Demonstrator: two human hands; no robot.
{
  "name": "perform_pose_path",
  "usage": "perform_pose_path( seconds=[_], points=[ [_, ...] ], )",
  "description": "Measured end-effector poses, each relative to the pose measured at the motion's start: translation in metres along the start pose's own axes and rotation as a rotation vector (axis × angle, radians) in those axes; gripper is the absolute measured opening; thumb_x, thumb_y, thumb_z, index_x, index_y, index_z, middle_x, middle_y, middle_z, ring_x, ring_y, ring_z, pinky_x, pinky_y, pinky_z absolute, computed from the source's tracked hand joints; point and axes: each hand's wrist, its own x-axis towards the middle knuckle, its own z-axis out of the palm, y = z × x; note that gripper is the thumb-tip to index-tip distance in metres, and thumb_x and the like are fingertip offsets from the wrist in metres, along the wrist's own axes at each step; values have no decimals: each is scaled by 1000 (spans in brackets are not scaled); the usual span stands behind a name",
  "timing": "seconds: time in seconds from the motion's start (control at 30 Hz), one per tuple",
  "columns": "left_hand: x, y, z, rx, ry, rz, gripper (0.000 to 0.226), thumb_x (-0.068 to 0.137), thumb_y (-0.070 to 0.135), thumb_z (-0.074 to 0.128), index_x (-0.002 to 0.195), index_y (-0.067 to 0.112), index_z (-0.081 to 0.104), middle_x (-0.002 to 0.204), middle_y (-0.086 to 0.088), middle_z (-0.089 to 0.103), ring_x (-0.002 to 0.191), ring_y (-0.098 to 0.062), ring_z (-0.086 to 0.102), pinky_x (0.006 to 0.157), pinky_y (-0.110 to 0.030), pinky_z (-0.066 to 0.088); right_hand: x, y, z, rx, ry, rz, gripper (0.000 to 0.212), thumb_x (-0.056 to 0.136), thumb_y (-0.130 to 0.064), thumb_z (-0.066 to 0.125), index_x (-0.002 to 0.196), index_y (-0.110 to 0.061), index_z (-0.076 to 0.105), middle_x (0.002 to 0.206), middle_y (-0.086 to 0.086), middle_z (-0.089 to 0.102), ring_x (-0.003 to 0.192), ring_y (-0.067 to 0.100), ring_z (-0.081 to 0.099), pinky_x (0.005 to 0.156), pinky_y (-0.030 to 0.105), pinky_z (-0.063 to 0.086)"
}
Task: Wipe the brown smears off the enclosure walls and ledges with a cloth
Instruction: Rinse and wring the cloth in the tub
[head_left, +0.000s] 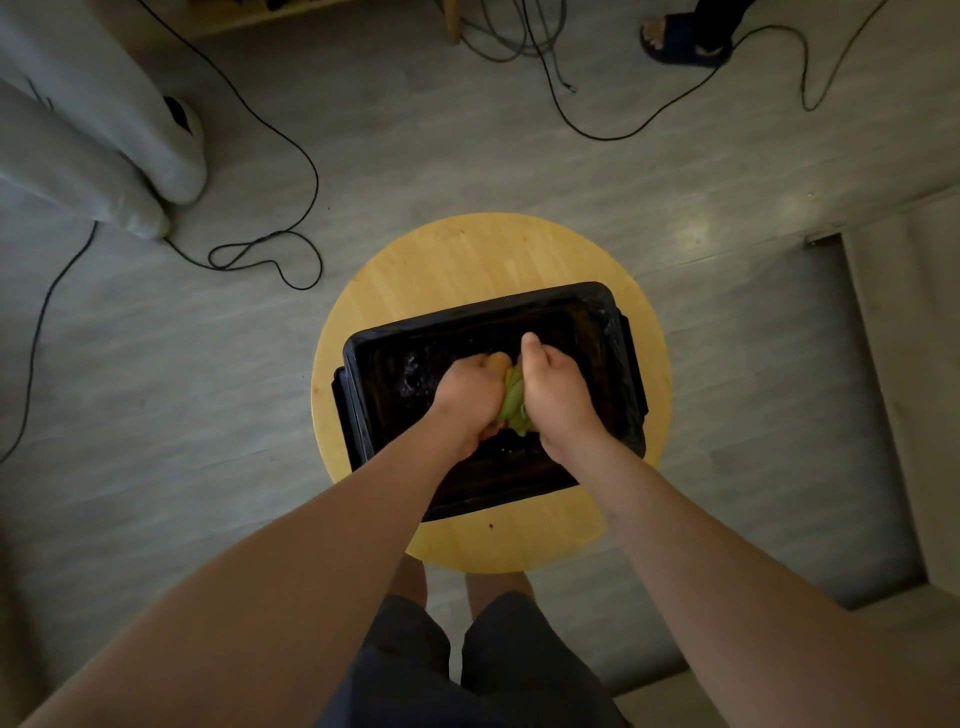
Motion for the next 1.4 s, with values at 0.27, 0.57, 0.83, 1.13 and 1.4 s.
perform_pose_path(
  seconds=[0.27, 0.57, 0.83, 1.13, 1.4],
  points=[
    [11, -18, 1, 472, 31, 591, 28, 105, 23, 51, 80, 12, 50, 72, -4, 55, 60, -13, 50, 53, -24, 41, 19, 8, -15, 283, -209, 770, 27, 102, -24, 55, 78, -13, 61, 63, 2, 56, 54, 10, 45, 38, 18, 20],
    [8, -19, -26, -311, -436, -325, 43, 92, 18, 41, 121, -1, 65, 115, -25, 72, 110, -42, 70, 92, -55, 58, 15, 15, -26, 246, -314, 338, 30, 106, -43, 54, 114, -15, 60, 98, 5, 68, 85, 17, 68, 63, 33, 56],
    [-8, -1, -20, -152, -666, -229, 29, 98, 20, 65, 121, 2, 63, 106, -15, 66, 84, -19, 68, 78, -29, 59, -14, -3, -50, -282, -189, -56, 34, 108, -50, 39, 122, -20, 46, 114, 2, 59, 108, 17, 59, 91, 38, 51],
    [-16, 9, -22, -41, -700, -200, 41, 104, 39, 50, 120, 4, 63, 102, -13, 71, 83, -20, 69, 67, -23, 58, -38, 4, -75, -1065, -448, -594, 102, 89, -14, 64, 166, -24, -3, 169, -8, 5, 141, 11, 34, 89, 5, 30],
    [-25, 24, -14, 896, -731, 55, 24, 86, 23, 80, 84, 12, 58, 71, -2, 53, 62, -16, 46, 61, -27, 43, -34, 10, -55, -1306, -226, -670, 69, 90, -36, 73, 145, -9, 41, 126, 11, 46, 87, 24, 58, 67, 37, 50]
  ],
)
